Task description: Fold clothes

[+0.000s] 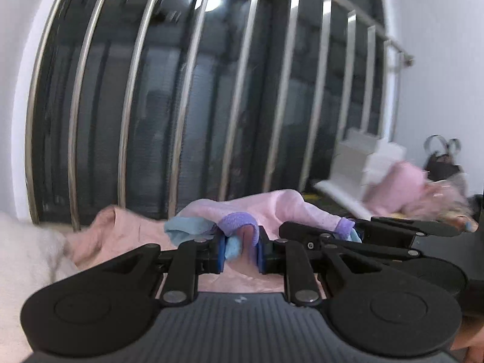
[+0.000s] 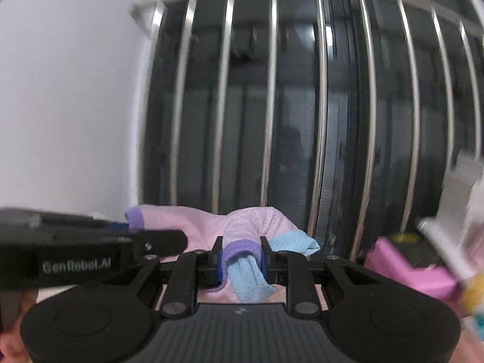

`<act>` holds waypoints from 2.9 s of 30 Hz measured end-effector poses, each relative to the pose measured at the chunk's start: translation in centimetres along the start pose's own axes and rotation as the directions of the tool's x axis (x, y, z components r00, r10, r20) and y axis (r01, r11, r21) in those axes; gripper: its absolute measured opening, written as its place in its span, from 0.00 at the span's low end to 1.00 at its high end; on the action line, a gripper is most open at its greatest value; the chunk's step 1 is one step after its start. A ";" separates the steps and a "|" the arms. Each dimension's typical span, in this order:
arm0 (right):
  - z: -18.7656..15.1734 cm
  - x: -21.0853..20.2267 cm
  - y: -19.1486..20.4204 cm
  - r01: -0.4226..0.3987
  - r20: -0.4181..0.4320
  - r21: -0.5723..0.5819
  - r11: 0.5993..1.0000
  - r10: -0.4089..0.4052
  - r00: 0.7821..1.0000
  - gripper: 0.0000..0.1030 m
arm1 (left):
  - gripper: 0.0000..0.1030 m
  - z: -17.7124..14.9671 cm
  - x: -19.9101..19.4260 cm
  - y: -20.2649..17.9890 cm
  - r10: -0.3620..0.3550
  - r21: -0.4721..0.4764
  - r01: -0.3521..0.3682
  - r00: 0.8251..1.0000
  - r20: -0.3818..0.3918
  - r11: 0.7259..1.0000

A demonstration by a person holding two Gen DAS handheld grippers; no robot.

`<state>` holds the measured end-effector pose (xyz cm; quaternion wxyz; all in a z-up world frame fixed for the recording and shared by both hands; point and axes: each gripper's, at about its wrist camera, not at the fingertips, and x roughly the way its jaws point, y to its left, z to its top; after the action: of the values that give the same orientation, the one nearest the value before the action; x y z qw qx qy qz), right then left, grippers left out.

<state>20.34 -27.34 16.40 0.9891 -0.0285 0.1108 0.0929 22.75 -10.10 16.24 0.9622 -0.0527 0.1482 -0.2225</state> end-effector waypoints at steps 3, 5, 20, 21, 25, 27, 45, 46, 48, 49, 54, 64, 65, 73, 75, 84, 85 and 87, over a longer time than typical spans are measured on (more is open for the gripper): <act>-2.5 6.5 -1.3 0.009 -0.112 0.027 1.000 -0.006 0.994 0.21 | 0.22 -2.9 5.2 2.9 0.017 -0.056 -0.018 0.999 -0.029 0.998; -6.0 10.4 -2.0 0.028 -0.237 0.032 0.999 -0.019 0.971 0.28 | 0.42 -5.7 8.2 4.5 0.080 -0.083 -0.088 0.992 -0.093 0.993; -3.2 1.7 -2.5 0.168 -0.198 0.010 0.986 -0.163 0.967 0.51 | 0.75 -2.3 -1.4 4.6 0.158 -0.013 -0.164 0.968 -0.196 0.986; -2.4 -0.1 -2.3 0.165 -0.177 0.001 0.986 -0.162 0.971 0.58 | 0.78 -1.4 -3.3 4.3 0.165 -0.001 -0.168 0.971 -0.173 0.986; 0.1 -8.0 0.1 0.148 -0.116 0.006 0.989 -0.147 0.982 0.78 | 0.96 -0.6 -11.7 2.5 0.222 0.048 -0.217 0.961 -0.167 0.975; 0.1 -11.9 1.4 0.132 -0.110 0.025 0.991 -0.128 0.986 0.87 | 1.00 -2.4 -15.6 1.5 0.252 0.065 -0.244 0.954 -0.161 0.968; -19.3 -19.9 11.4 0.176 -0.368 0.138 0.975 -0.115 0.923 1.00 | 0.99 -22.0 -22.1 1.1 0.332 0.009 -0.360 0.848 -0.412 0.933; -19.5 -19.3 11.5 0.193 -0.377 0.123 0.973 -0.134 0.916 1.00 | 1.00 -22.1 -21.8 1.0 0.344 0.025 -0.366 0.848 -0.402 0.930; -19.8 -18.3 11.7 0.209 -0.396 0.103 0.972 -0.153 0.905 1.00 | 1.00 -22.4 -21.3 0.8 0.373 0.064 -0.380 0.841 -0.392 0.923; -20.0 -17.8 11.7 0.214 -0.405 0.099 0.972 -0.157 0.901 1.00 | 1.00 -22.4 -21.2 0.8 0.379 0.068 -0.384 0.840 -0.388 0.921; -20.5 -16.5 11.8 0.227 -0.417 0.106 0.968 -0.164 0.894 1.00 | 1.00 -22.7 -20.5 0.9 0.386 0.074 -0.385 0.857 -0.340 0.920; -20.3 -15.7 12.0 0.196 -0.429 0.095 0.976 -0.137 0.893 1.00 | 0.99 -22.2 -18.9 1.2 0.359 0.072 -0.358 0.861 -0.361 0.931; -20.3 -15.7 12.1 0.186 -0.429 0.093 0.978 -0.129 0.894 1.00 | 0.99 -22.2 -18.8 1.2 0.362 0.069 -0.362 0.860 -0.361 0.930; -19.9 -14.4 11.9 0.207 -0.443 0.099 0.973 -0.143 0.885 1.00 | 1.00 -22.2 -19.2 1.5 0.382 0.056 -0.389 0.852 -0.357 0.920; -19.9 -14.4 11.9 0.194 -0.442 0.097 0.976 -0.133 0.887 1.00 | 1.00 -22.2 -19.2 1.5 0.385 0.058 -0.391 0.851 -0.358 0.918; -19.8 -14.6 11.9 0.183 -0.440 0.092 0.979 -0.125 0.889 1.00 | 0.99 -22.1 -19.1 1.6 0.382 0.062 -0.387 0.851 -0.360 0.920; -19.8 -14.6 11.9 0.184 -0.440 0.092 0.979 -0.126 0.889 1.00 | 0.99 -22.1 -19.0 1.6 0.381 0.063 -0.385 0.852 -0.360 0.921; -19.8 -14.6 11.9 0.184 -0.440 0.091 0.979 -0.126 0.889 1.00 | 0.99 -22.1 -19.0 1.6 0.379 0.064 -0.382 0.852 -0.361 0.922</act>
<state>-0.11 -19.76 -0.10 0.9438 0.0076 0.3305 -0.0027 0.31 -1.00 -0.04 0.9420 0.0154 0.3336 -0.0329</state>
